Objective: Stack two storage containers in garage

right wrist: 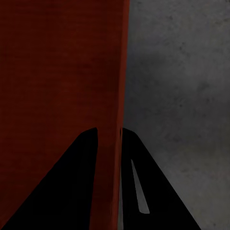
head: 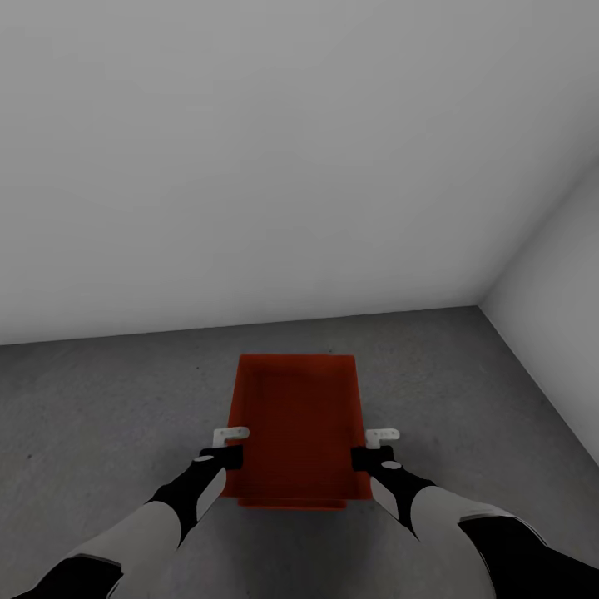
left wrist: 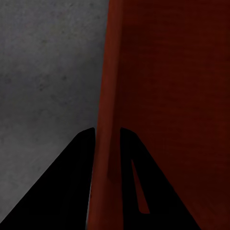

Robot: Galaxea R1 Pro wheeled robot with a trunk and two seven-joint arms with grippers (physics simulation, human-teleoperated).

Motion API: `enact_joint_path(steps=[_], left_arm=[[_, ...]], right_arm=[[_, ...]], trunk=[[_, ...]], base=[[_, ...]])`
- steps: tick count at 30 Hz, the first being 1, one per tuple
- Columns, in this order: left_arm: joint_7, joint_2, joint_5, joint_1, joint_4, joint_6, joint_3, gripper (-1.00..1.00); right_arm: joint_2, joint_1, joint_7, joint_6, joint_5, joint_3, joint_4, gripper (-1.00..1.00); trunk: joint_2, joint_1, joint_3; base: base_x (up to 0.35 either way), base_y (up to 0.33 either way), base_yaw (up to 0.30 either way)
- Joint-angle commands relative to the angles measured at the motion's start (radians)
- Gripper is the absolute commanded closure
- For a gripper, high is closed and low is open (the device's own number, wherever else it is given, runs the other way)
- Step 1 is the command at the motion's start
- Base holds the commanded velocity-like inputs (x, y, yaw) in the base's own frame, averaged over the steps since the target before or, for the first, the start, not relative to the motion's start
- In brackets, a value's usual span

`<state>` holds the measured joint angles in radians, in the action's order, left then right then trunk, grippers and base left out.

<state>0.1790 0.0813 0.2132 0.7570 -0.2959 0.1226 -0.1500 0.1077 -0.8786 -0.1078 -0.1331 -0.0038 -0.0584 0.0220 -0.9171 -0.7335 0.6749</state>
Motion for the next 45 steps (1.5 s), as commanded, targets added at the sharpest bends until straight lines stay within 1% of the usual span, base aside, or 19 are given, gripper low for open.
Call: enact_joint_path(steps=[1,36,45], left_arm=[[0.013,-0.002,-0.005,0.001,-0.031,-0.032,0.012,1.0],[0.013,-0.002,-0.005,0.001,-0.028,-0.032,0.012,1.0],[0.013,-0.002,-0.005,0.001,-0.028,-0.032,0.012,1.0]], right_arm=[[-0.014,0.0,-0.004,-0.005,-0.015,0.011,0.006,1.0],[-0.016,0.0,-0.003,-0.005,-0.015,0.011,0.006,1.0],[-0.016,-0.001,-0.002,-0.005,-0.015,0.011,0.006,1.0]], trunk=[[-0.008,-0.004,0.004],[-0.253,-0.138,0.114],[-0.253,-0.138,0.114]], base=[[0.0,0.0,0.0],[0.0,0.0,0.0],[0.0,0.0,0.0]])
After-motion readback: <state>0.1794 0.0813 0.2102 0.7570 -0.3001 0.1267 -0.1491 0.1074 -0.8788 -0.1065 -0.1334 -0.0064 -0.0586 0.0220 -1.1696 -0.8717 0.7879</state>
